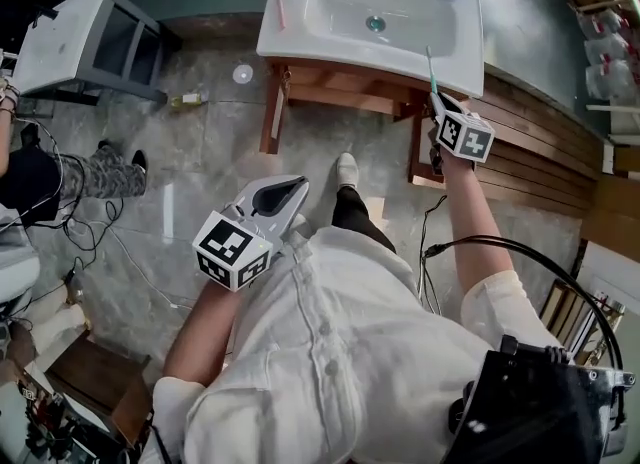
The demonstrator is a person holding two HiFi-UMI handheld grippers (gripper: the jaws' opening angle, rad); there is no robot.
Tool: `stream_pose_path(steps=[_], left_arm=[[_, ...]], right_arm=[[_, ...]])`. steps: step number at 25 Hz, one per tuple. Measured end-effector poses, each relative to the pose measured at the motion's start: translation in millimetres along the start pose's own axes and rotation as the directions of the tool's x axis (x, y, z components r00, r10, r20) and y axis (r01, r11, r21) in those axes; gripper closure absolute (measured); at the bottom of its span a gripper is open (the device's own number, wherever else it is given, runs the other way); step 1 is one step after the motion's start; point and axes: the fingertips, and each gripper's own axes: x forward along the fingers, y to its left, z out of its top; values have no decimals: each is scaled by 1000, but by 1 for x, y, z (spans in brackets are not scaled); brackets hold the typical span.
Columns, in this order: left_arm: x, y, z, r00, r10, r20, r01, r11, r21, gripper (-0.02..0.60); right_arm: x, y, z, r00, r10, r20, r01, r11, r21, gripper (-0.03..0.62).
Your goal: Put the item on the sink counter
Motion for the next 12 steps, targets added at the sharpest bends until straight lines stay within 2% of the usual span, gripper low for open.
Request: stream_pose_path(steps=[12], left_arm=[[-60, -19, -78, 1000, 10, -18, -11, 999, -50, 577]], right_arm=[[-15, 124, -102, 988, 149, -51, -150, 988, -22, 542]])
